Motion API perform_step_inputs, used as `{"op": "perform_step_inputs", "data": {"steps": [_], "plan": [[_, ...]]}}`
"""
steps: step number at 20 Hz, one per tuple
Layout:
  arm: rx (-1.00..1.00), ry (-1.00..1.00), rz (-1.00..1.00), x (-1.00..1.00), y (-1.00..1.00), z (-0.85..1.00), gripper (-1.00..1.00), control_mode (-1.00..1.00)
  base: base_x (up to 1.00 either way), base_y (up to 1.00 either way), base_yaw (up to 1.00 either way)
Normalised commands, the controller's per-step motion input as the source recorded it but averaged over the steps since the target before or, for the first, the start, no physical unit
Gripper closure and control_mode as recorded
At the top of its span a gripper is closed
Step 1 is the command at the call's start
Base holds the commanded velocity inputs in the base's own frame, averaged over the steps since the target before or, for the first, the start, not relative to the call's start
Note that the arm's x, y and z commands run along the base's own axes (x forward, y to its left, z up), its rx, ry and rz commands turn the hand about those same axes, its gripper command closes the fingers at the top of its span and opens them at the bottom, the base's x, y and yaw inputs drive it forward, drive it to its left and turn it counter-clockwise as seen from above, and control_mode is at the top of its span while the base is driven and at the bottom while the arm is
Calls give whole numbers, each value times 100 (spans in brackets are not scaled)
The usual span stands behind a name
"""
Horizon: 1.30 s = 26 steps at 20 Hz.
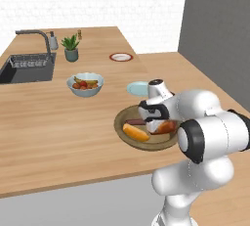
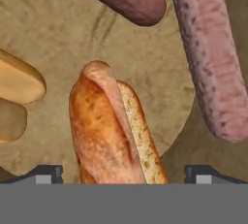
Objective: Place one bun and one sausage from the bowl on each plate.
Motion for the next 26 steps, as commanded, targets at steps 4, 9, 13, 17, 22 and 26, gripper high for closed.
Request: {"op": "perform_step_inputs", "data": {"steps": [4, 9, 13, 17, 22, 26], "plan": [[0, 0, 1, 1, -7, -27, 100, -100, 0, 0, 0], [0, 0, 0, -15, -3, -15, 100, -100, 0, 0, 0], [5, 18, 0, -46, -19, -12, 100, -100, 0, 0, 0], [7, -13, -2, -63, -3, 63, 100, -100, 0, 0, 0], [6, -16, 0, -44, 0, 88, 100, -100, 0, 0, 0], [26, -1, -18, -64, 6, 53, 100, -100, 0, 0, 0]]}}
